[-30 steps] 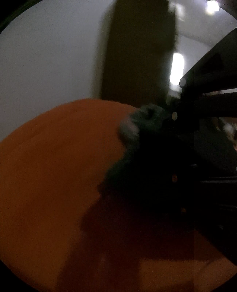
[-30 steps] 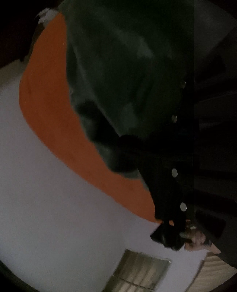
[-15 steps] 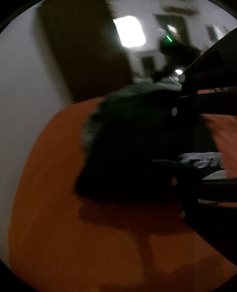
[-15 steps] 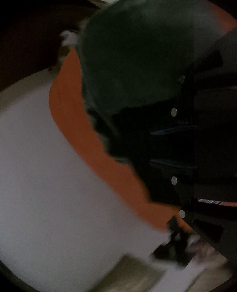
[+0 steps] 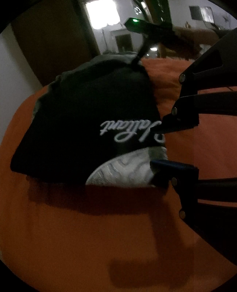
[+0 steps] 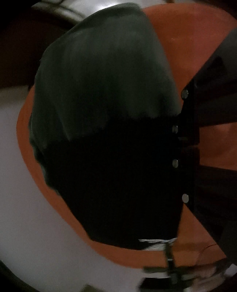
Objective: Fold clothes
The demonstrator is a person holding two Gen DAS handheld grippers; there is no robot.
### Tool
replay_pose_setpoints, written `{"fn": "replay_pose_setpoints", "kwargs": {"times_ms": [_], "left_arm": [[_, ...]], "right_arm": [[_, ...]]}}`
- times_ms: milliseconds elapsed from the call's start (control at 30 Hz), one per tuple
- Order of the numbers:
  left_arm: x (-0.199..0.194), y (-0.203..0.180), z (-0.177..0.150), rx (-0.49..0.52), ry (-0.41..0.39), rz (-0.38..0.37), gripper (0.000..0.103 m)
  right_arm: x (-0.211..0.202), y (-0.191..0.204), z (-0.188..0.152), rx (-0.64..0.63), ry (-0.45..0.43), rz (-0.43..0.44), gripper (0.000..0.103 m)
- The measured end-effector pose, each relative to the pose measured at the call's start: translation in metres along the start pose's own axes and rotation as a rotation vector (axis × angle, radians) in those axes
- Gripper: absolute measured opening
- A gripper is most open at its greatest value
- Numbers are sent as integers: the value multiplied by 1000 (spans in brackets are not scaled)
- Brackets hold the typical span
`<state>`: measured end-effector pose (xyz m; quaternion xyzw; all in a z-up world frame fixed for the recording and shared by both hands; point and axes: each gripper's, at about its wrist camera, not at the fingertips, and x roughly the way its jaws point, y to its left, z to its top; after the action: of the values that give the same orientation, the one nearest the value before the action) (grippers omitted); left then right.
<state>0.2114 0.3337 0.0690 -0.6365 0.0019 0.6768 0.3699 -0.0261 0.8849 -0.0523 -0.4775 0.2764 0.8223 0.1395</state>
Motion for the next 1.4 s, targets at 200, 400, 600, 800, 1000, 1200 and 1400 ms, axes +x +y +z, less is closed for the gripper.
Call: {"fn": "replay_pose_setpoints", "kwargs": {"times_ms": [200,400,600,800,1000,1200,1400], "left_arm": [[-27,-2,-14,76,-12,75,30],[-69,-8,-52,152,-160,141,30],[-117,7,-87,174,-324,226,34],[-137,27,-119,150,-359,190,64],[-135,47,-144,145,-294,289,73],[-134,76,-160,69,-270,413,73],[-159,95,-179,-27,-386,459,73]], "right_arm": [[-34,21,-23,67,-53,92,1],[-29,111,-66,-37,-13,166,1],[-50,198,-114,-151,-44,102,4],[-70,243,-158,-234,-92,0,62],[-69,269,-186,-268,-66,-39,70],[-70,285,-201,-294,-67,-74,85],[-53,299,-208,-339,-72,-91,90]]}}
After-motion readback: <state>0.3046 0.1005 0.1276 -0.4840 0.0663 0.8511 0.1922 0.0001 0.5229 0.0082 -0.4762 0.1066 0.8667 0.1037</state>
